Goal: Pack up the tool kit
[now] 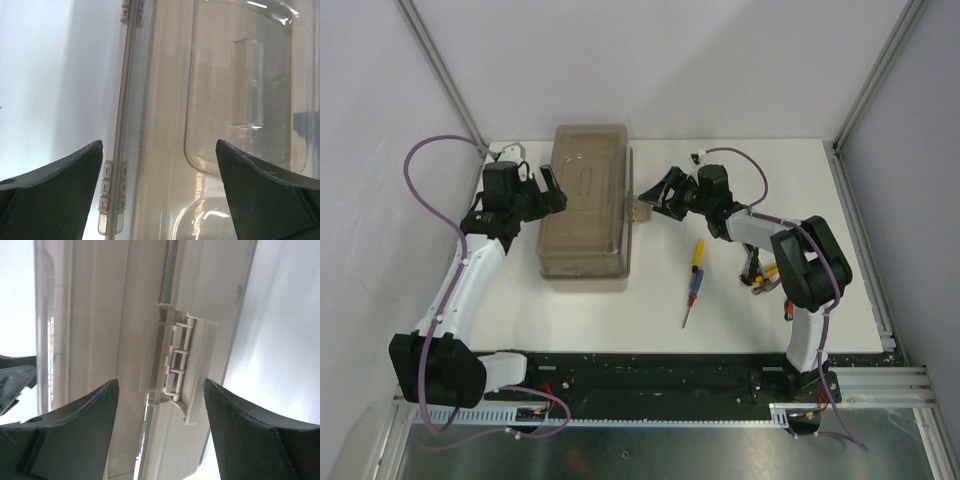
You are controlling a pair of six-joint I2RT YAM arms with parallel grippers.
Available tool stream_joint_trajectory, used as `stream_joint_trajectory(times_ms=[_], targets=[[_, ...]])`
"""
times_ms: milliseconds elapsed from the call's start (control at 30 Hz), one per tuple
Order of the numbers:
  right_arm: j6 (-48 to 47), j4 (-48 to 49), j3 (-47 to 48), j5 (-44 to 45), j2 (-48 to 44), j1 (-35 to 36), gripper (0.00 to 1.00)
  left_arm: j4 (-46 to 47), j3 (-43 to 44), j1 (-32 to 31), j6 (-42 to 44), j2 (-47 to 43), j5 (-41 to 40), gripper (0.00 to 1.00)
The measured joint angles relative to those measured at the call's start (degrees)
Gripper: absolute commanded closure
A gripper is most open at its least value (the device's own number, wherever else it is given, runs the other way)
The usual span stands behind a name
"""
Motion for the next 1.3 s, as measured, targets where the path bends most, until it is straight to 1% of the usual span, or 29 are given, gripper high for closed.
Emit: stream_joint_trajectory(times_ms=[133,233,467,567,633,767,867,1000,1167,1300], targets=[[-0.28,-0.11,0.00,0.09,1.57,-0.24,0.33,-1.38,2.14,-0.37,0.50,-0.44,-0.42,0.01],[-0.42,-0.04,0.00,-0.07,3.23,-0.31,0.37,-1.79,3.78,-1.88,1.31,-0.44,-0.39,0.01],[-0.22,1.46,0.00,-2.10,6.91,-0.31,0.46,-2.60,7.72,-8.87,3.78,-0.20,-1.09,0.01],[0.31,3.21,-0.02,-3.30,7.78,-0.31,0.48,-2.71,9.49,-12.61,5.55,0.57,-2.82,0.01],[1.14,5.05,-0.15,-4.20,7.98,-0.31,0.48,-2.97,10.40,-14.99,6.73,1.40,-4.63,0.01],[2.21,8.70,-0.35,-5.68,8.00,-0.37,0.48,-5.09,12.92,-21.29,9.35,4.83,-11.54,0.01],[2.58,9.79,-0.79,-6.14,8.00,-0.48,0.48,-8.44,17.46,-26.56,10.82,10.08,-18.23,0.01],[2.58,9.84,-1.18,-6.45,8.00,-0.74,0.48,-12.50,23.41,-31.65,11.96,17.00,-25.55,0.01],[2.54,9.90,-1.22,-6.45,8.00,-0.90,0.53,-15.93,26.86,-34.84,12.98,21.31,-30.40,0.01],[2.54,9.84,-1.22,-6.45,8.00,-0.94,0.56,-18.43,30.73,-35.41,13.07,24.83,-33.38,0.01]])
